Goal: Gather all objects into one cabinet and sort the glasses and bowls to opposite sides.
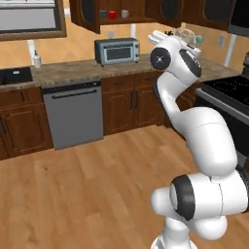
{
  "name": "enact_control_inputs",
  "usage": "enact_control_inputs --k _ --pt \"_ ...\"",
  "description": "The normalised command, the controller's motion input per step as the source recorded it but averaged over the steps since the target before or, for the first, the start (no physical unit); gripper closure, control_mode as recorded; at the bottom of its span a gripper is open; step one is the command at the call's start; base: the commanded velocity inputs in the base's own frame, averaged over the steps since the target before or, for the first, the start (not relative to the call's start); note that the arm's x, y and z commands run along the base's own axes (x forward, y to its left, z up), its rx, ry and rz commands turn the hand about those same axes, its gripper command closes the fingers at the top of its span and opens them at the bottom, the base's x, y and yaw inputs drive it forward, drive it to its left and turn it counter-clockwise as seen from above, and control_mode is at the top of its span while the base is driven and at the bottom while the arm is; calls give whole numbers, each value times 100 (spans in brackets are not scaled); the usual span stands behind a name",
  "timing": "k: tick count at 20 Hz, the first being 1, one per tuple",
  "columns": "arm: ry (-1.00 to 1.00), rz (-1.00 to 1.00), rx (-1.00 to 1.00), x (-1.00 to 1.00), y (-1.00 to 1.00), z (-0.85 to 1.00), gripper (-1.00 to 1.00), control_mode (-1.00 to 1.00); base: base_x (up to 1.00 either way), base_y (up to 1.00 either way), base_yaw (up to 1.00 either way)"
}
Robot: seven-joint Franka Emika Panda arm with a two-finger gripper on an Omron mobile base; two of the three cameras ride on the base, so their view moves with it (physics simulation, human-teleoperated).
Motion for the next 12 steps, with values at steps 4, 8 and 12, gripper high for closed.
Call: enact_control_inputs --k 4,8,12 --pt "0 0 0 0 0 0 100 100 100 -9 2" --pt "0 0 0 0 0 0 100 100 100 0 14" --pt "0 0 0 0 0 0 100 100 100 -12 27"
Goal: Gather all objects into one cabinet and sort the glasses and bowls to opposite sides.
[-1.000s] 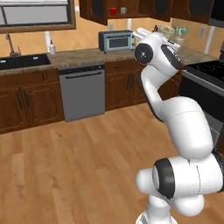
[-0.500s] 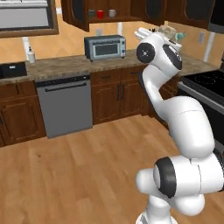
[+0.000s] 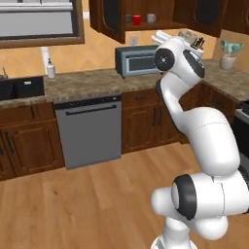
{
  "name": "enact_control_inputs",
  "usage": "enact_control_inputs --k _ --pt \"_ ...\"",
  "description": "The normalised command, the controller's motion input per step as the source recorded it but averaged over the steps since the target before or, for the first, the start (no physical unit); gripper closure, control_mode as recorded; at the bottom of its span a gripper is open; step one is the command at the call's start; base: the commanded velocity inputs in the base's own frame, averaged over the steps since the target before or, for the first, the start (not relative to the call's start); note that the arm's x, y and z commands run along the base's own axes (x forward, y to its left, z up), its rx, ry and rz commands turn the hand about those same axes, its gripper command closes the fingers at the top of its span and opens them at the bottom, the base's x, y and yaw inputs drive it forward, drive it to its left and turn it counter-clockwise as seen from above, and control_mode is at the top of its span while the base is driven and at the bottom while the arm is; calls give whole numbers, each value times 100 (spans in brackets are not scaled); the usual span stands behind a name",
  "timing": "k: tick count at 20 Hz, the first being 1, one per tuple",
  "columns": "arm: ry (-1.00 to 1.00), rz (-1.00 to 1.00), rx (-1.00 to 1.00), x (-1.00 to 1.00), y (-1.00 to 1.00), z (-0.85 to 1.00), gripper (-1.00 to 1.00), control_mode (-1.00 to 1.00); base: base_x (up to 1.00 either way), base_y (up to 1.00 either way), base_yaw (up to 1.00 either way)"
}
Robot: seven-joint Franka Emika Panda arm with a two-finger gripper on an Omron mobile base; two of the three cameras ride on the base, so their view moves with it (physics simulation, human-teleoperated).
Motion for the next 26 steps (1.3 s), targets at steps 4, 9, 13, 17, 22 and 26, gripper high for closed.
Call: enact_control_inputs --k 4,9,13,17,22,26 --pt "0 0 0 0 0 0 100 100 86 -34 22" --pt "0 0 0 0 0 0 100 100 52 -61 7" --pt "0 0 0 0 0 0 100 100 44 -83 1" --pt "0 0 0 0 0 0 100 100 61 -72 1" --pt "0 0 0 0 0 0 100 100 97 -37 10" --pt "0 0 0 0 0 0 100 100 100 -27 12"
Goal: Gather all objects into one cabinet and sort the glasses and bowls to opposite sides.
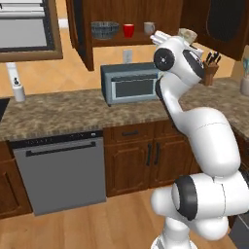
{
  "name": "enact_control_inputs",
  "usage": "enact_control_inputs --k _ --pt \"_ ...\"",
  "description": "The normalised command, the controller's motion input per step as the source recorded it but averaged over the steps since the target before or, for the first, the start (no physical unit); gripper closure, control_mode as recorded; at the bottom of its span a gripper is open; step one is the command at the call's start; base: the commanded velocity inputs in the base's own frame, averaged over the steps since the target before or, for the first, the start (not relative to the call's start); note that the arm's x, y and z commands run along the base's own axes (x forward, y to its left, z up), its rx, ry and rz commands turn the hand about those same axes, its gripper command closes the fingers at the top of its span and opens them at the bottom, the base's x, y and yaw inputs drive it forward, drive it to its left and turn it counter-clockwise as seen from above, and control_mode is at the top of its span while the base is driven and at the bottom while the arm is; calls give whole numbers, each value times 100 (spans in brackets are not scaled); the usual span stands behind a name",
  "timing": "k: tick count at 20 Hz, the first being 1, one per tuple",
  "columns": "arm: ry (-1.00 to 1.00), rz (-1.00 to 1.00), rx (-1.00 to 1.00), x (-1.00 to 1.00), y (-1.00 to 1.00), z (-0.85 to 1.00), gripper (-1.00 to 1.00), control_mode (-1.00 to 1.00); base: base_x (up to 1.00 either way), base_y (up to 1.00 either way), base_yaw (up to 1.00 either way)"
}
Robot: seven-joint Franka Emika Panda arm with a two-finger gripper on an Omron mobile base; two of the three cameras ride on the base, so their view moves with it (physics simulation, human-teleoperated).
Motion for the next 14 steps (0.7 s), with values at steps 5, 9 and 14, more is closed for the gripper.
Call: enact_control_inputs --k 5,9,14 --pt "0 0 0 0 0 0 100 100 100 -27 12" --pt "0 0 0 0 0 0 100 100 100 -33 9" --pt "0 0 0 0 0 0 100 100 100 -41 5"
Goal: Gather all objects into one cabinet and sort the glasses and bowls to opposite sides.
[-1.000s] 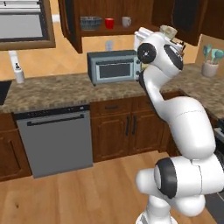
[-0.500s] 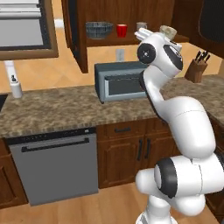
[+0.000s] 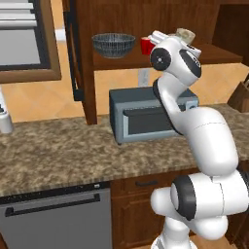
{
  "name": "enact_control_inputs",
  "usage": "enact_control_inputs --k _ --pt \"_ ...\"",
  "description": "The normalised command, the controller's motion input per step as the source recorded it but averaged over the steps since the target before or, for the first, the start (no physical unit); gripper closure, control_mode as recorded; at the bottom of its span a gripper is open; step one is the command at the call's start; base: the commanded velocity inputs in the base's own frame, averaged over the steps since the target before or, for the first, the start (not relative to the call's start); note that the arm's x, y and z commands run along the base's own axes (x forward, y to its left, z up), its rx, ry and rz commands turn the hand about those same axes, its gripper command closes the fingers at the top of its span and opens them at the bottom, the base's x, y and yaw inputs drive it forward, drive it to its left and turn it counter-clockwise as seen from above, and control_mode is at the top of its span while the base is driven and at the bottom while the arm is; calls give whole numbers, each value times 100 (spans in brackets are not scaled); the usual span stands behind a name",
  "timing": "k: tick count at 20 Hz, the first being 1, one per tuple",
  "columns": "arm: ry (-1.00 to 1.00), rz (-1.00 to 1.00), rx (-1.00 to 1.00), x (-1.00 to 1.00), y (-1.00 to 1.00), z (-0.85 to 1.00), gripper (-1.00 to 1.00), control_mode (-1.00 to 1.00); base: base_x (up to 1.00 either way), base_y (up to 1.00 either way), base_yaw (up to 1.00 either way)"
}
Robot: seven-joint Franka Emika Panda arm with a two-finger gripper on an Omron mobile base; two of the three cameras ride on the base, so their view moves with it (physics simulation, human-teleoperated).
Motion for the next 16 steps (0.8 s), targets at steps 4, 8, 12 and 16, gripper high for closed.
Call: enact_control_inputs --k 4,8,12,16 --pt "0 0 0 0 0 0 100 100 94 -38 2" --pt "0 0 0 0 0 0 100 100 41 -16 0" --pt "0 0 0 0 0 0 100 100 0 0 0" --pt "0 0 0 0 0 0 100 100 0 0 0"
